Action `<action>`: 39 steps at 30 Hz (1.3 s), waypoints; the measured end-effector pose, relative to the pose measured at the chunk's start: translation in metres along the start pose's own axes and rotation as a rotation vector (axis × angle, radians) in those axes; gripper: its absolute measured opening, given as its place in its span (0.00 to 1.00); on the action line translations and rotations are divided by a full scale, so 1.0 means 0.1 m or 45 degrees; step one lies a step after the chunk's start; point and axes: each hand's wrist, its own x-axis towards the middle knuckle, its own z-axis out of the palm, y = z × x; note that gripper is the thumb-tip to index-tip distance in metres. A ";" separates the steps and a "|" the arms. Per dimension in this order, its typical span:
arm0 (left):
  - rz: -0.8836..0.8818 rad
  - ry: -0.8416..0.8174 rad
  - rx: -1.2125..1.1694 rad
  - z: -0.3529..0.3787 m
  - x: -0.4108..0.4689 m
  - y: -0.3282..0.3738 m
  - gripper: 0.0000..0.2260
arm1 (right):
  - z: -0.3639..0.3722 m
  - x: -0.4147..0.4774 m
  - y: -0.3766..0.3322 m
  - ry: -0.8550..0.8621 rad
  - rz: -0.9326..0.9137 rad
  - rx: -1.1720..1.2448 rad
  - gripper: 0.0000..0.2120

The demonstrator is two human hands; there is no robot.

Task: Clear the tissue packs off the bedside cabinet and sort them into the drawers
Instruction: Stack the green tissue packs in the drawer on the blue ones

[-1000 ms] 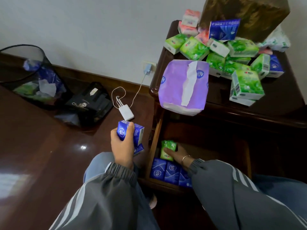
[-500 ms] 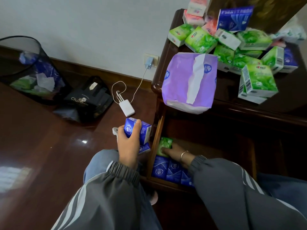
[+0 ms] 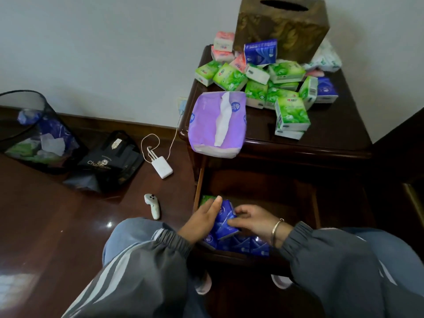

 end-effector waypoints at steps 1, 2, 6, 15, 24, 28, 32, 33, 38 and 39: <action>-0.018 0.005 -0.026 0.07 -0.01 0.03 0.12 | -0.05 -0.06 0.03 0.008 0.028 0.060 0.05; -0.031 0.016 -0.073 0.14 -0.02 0.06 0.12 | -0.09 -0.12 0.06 0.016 0.052 0.134 0.05; -0.146 0.006 -0.435 0.47 -0.03 0.11 0.17 | -0.17 -0.29 0.24 0.100 0.052 0.274 0.06; -0.027 0.172 -0.281 0.62 -0.01 0.11 0.23 | -0.64 -0.31 0.46 0.200 0.129 0.393 0.07; -0.288 0.665 0.253 0.20 0.19 -0.37 0.17 | -1.29 -0.06 1.01 0.496 0.529 -0.218 0.21; -0.255 0.642 0.285 0.27 0.20 -0.41 0.16 | -1.09 -0.01 1.05 0.412 0.557 -0.606 0.23; -0.245 0.619 0.305 0.22 0.21 -0.42 0.17 | -1.01 0.02 1.04 0.310 0.539 -0.899 0.26; -0.247 0.615 0.310 0.22 0.20 -0.42 0.17 | -1.01 0.03 1.06 0.328 0.528 -0.909 0.28; -0.252 0.612 0.326 0.23 0.20 -0.43 0.19 | -1.02 0.08 1.13 0.381 0.445 -0.808 0.32; -0.252 0.609 0.323 0.23 0.21 -0.44 0.19 | -1.01 0.07 1.12 0.366 0.439 -0.825 0.32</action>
